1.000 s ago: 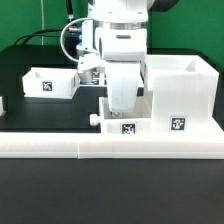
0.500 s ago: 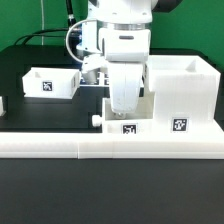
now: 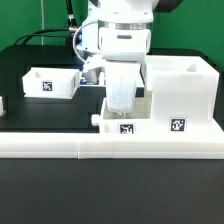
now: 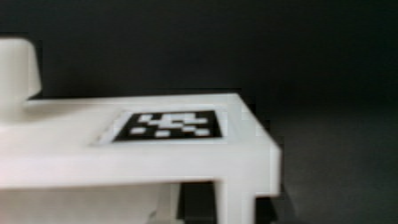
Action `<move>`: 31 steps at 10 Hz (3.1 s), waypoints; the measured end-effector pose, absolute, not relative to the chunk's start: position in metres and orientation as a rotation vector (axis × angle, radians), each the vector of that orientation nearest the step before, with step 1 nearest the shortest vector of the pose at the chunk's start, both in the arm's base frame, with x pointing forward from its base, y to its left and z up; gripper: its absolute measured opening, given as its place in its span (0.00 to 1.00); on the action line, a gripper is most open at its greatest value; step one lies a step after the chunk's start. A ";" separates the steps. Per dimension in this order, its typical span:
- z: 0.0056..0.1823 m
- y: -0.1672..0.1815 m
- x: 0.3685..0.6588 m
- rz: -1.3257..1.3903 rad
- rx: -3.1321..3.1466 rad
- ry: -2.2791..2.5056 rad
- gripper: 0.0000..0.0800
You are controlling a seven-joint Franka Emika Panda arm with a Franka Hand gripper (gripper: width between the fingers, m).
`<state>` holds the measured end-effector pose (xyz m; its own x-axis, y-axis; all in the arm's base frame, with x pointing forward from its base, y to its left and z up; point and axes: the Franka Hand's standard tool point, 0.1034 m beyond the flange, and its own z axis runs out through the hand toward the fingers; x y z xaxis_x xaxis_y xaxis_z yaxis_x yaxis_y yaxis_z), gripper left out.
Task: Assemble drawer
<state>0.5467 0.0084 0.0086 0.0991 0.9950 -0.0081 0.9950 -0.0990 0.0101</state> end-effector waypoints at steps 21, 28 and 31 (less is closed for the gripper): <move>0.018 -0.063 0.549 0.104 2.094 2.566 0.81; 0.015 -0.049 0.565 0.069 2.160 2.483 0.81; 0.016 -0.051 0.567 0.065 2.112 2.536 0.81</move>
Offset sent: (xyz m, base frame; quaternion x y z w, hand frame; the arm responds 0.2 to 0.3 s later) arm 0.0097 0.0003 0.0340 0.0346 -0.0129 0.0005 0.9993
